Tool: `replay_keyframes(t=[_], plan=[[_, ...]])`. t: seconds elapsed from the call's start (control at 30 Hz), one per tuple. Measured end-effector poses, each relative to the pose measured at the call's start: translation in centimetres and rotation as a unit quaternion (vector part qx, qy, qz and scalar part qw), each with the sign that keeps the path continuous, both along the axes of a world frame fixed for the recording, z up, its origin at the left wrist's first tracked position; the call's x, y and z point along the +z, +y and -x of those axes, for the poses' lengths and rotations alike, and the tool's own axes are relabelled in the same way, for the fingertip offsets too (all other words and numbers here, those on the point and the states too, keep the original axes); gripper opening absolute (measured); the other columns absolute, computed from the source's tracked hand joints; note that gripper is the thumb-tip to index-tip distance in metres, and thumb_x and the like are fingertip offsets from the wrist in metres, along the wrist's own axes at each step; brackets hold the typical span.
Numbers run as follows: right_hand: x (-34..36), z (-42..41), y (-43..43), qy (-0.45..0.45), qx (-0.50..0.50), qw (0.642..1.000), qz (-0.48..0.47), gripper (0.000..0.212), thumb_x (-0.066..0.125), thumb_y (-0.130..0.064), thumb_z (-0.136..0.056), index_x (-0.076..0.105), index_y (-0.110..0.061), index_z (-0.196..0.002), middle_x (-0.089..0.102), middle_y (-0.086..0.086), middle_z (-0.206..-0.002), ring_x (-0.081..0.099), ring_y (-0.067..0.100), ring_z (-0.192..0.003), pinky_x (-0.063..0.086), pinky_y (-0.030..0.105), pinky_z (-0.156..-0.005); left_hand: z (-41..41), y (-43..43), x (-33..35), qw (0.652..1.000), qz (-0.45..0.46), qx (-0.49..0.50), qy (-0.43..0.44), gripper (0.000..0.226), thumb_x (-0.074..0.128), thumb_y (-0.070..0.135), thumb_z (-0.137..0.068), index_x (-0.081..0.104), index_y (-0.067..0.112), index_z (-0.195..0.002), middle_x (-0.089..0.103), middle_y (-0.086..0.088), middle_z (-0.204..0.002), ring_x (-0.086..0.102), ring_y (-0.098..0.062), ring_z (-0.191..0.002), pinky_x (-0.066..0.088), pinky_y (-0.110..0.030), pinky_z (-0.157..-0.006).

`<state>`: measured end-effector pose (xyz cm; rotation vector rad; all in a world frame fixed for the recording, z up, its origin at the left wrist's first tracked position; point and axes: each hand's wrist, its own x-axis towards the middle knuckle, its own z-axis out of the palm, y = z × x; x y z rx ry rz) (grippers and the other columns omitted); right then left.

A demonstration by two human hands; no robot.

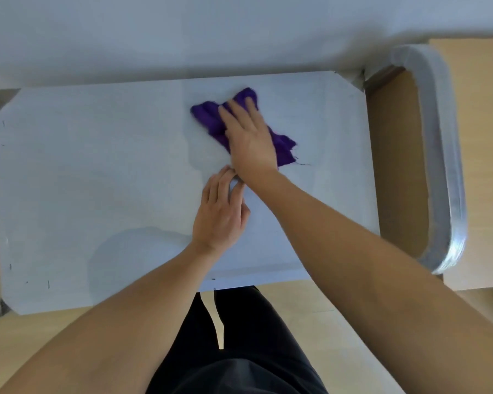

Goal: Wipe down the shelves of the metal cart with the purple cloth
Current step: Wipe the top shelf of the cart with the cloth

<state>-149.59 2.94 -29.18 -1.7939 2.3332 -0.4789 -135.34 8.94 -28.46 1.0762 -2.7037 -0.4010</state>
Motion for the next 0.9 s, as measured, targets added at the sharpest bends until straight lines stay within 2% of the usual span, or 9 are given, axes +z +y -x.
replay_keyframes(t=[0.1, 0.27, 0.33, 0.4, 0.53, 0.6, 0.67, 0.8, 0.9], plan=[[0.4, 2.2, 1.1, -0.013, 0.049, 0.999, 0.015, 0.044, 0.056, -0.006, -0.092, 0.052, -0.01, -0.136, 0.051, 0.011, -0.141, 0.039, 0.037, -0.137, 0.035, 0.045, -0.112, 0.0, 0.1, 0.1, 1.0, -0.003, -0.001, 0.004, 0.037, 0.04, 0.007, -0.091, 0.058, -0.002, -0.122, 0.052, -0.023, -0.133, 0.043, -0.035, -0.134, 0.034, -0.046, -0.113], [1.2, 7.5, 6.4, -0.043, -0.15, 0.988, 0.016, 0.042, 0.039, -0.015, -0.1, 0.047, -0.012, -0.141, 0.043, 0.01, -0.148, 0.03, 0.032, -0.142, 0.023, 0.04, -0.119, 0.1, 0.1, 0.1, 1.0, -0.006, -0.003, 0.019, 0.035, 0.043, 0.007, -0.089, 0.06, -0.001, -0.119, 0.053, -0.023, -0.132, 0.044, -0.037, -0.132, 0.037, -0.048, -0.109], [1.1, 6.3, 7.7, -0.047, -0.231, 0.972, 0.019, 0.042, 0.038, -0.014, -0.1, 0.045, -0.01, -0.141, 0.043, 0.011, -0.148, 0.028, 0.032, -0.143, 0.021, 0.04, -0.12, -0.1, 0.2, 0.0, 1.0, -0.012, -0.004, 0.021, 0.036, 0.043, 0.006, -0.089, 0.06, -0.001, -0.12, 0.053, -0.023, -0.133, 0.044, -0.037, -0.132, 0.037, -0.049, -0.109], [1.1, 3.3, 7.5, -0.041, -0.258, 0.965, 0.018, 0.042, 0.041, -0.01, -0.096, 0.048, -0.006, -0.138, 0.047, 0.014, -0.144, 0.031, 0.037, -0.14, 0.023, 0.042, -0.119, -0.3, 0.3, -0.1, 0.999, -0.025, -0.008, 0.031, 0.038, 0.043, 0.003, -0.086, 0.059, -0.001, -0.12, 0.053, -0.023, -0.133, 0.044, -0.037, -0.132, 0.037, -0.05, -0.109], [1.3, -3.6, 7.0, -0.06, -0.14, 0.988, 0.035, 0.047, 0.043, -0.008, -0.086, 0.056, -0.006, -0.131, 0.055, 0.013, -0.137, 0.039, 0.039, -0.135, 0.031, 0.042, -0.113, -0.8, -0.4, 0.1, 0.991, -0.113, 0.022, 0.069, 0.035, 0.042, 0.003, -0.09, 0.057, -0.006, -0.12, 0.051, -0.024, -0.132, 0.048, -0.037, -0.127, 0.04, -0.048, -0.107], [1.6, -3.7, 7.4, -0.066, -0.094, 0.993, 0.027, 0.043, 0.047, -0.005, -0.089, 0.056, -0.005, -0.132, 0.054, 0.014, -0.137, 0.039, 0.039, -0.136, 0.032, 0.041, -0.113, -1.7, -0.9, 0.6, 0.987, -0.147, 0.003, 0.07, 0.035, 0.039, 0.006, -0.09, 0.056, -0.006, -0.118, 0.048, -0.024, -0.135, 0.047, -0.036, -0.127, 0.04, -0.046, -0.108], [1.6, -2.1, 8.0, -0.048, -0.094, 0.994, 0.021, 0.042, 0.05, -0.004, -0.091, 0.054, -0.006, -0.133, 0.053, 0.014, -0.139, 0.039, 0.039, -0.136, 0.032, 0.042, -0.114, -3.5, -1.4, 1.2, 0.989, -0.135, -0.042, 0.05, 0.036, 0.038, 0.005, -0.087, 0.057, -0.002, -0.116, 0.045, -0.024, -0.138, 0.045, -0.037, -0.129, 0.038, -0.044, -0.109], [1.4, 0.6, 9.9, -0.055, -0.234, 0.97, 0.017, 0.043, 0.041, -0.012, -0.098, 0.045, -0.01, -0.141, 0.043, 0.012, -0.148, 0.028, 0.035, -0.143, 0.022, 0.038, -0.119, -10.0, -3.5, 0.7, 0.996, -0.08, -0.04, 0.024, 0.035, 0.045, 0.003, -0.085, 0.056, 0.005, -0.118, 0.049, -0.02, -0.136, 0.047, -0.038, -0.127, 0.039, -0.046, -0.105], [1.2, -1.9, 9.2, -0.062, -0.335, 0.94, 0.011, 0.044, 0.039, -0.012, -0.099, 0.042, -0.009, -0.143, 0.038, 0.012, -0.15, 0.023, 0.034, -0.145, 0.018, 0.038, -0.12, -13.8, -4.4, 0.2, 0.997, -0.065, -0.033, 0.026, 0.035, 0.041, 0.004, -0.088, 0.056, 0.001, -0.119, 0.048, -0.021, -0.136, 0.045, -0.038, -0.129, 0.036, -0.046, -0.108]])
